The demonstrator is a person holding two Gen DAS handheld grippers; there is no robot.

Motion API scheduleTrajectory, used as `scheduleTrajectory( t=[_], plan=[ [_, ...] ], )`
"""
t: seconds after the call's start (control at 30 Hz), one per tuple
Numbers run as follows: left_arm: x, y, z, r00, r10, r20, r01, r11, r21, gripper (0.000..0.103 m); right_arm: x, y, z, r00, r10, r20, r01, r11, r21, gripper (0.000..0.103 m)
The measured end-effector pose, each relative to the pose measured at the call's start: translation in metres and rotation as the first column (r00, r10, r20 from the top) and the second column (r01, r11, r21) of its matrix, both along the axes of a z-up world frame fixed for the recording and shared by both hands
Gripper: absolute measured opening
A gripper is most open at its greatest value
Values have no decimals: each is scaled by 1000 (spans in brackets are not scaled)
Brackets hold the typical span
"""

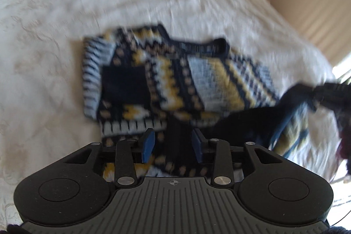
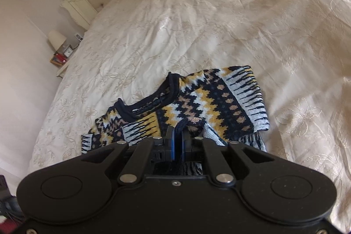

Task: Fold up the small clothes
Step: 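Grasp the navy hem with both grippers and lift it over the sweater body, then lay the hem onto the collar and open both grippers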

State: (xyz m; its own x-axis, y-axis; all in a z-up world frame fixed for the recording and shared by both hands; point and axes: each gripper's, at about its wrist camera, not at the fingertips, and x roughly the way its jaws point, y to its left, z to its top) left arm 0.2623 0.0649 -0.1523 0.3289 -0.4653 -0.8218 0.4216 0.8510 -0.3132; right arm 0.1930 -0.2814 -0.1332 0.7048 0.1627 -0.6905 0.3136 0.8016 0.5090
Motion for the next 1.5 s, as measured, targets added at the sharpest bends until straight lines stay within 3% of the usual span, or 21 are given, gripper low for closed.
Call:
scheduleTrajectory(
  t=[0.13, 0.27, 0.3, 0.33, 0.4, 0.5, 0.63, 0.73, 0.9, 1.13, 1.3, 1.33, 1.37, 1.43, 1.5],
  plan=[
    [1, -17, -24, 998, -58, -37, 61, 996, 71, 40, 0, 0, -3, 1000, -13, -22, 13, 1000, -6, 13],
    [5, -21, -36, 993, -54, -101, 57, 998, 30, 37, 0, 1, -5, 999, -20, -39, 20, 1000, -3, 13],
    [5, -21, -37, 994, -45, -97, 48, 999, 25, 29, 0, 1, -5, 999, -21, -41, 20, 1000, -2, 13],
    [3, -22, -35, 997, -30, -75, 32, 999, 27, 3, 1, 0, -5, 999, -21, -42, 21, 1000, 0, 13],
    [-2, -18, -29, 999, -20, -35, 20, 1000, -1, 4, 1, 0, -5, 999, -18, -41, 18, 1000, 0, 13],
    [-16, -10, 0, 993, 51, 104, -49, 999, -24, 4, -1, -2, -3, 999, -4, -38, 5, 1000, 16, 13],
    [-18, 6, 49, 958, 165, 236, -150, 986, -78, 4, -4, -7, 9, 1000, -2, -15, 2, 999, 44, 13],
    [1, 8, 75, 935, 181, 304, -161, 983, -90, 4, 3, -14, 22, 1000, -11, 27, 9, 997, 71, 13],
    [56, -3, 76, 928, 186, 324, -171, 983, -72, 5, 49, -30, 19, 999, -26, 23, 23, 993, 114, 13],
    [104, -28, 30, 956, 166, 241, -181, 983, 39, 5, 113, -40, -29, 992, -56, -117, 70, 991, 117, 16],
    [122, -26, 6, 966, 191, 177, -206, 976, 72, 5, 127, -46, -50, 984, -78, -163, 97, 989, 114, 24],
    [125, -24, 2, 966, 199, 166, -214, 974, 78, 5, 127, -48, -52, 984, -88, -158, 106, 988, 113, 32],
    [129, -23, -2, 966, 209, 152, -224, 971, 82, 5, 125, -51, -53, 984, -104, -148, 120, 988, 101, 47],
    [133, -20, -8, 966, 225, 129, -237, 968, 80, 5, 120, -57, -52, 986, -122, -110, 132, 987, 93, 65],
    [136, -19, -12, 967, 227, 113, -237, 968, 84, 5, 116, -62, -50, 989, -111, -96, 119, 989, 83, 66]
  ],
)
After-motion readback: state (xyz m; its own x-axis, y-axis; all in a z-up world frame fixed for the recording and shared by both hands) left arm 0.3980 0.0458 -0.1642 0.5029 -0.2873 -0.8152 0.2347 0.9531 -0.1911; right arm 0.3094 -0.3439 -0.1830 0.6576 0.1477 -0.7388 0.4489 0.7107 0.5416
